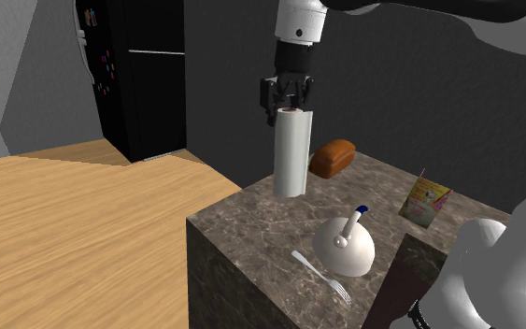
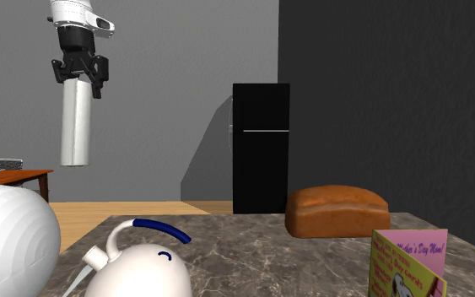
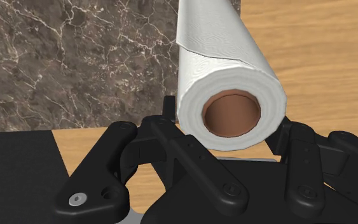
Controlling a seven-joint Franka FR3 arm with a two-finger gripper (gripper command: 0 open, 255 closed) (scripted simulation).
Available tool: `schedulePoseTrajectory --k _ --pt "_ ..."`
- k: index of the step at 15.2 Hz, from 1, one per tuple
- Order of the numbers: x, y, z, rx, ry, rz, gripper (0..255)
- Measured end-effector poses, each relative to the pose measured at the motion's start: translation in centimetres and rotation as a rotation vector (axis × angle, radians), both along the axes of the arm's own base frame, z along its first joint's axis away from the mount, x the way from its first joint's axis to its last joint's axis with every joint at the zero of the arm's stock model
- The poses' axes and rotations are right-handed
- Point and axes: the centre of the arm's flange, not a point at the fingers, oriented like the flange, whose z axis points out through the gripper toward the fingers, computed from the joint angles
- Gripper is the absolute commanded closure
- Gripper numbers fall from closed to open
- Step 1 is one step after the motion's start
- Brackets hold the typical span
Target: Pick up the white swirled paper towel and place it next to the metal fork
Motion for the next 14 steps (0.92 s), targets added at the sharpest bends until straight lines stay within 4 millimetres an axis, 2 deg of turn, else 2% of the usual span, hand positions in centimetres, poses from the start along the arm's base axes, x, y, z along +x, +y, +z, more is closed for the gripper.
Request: schedulePoseTrajectory --k 14 --pt "0.0 -0.1 -7.4 0.000 0.000 0.000 255"
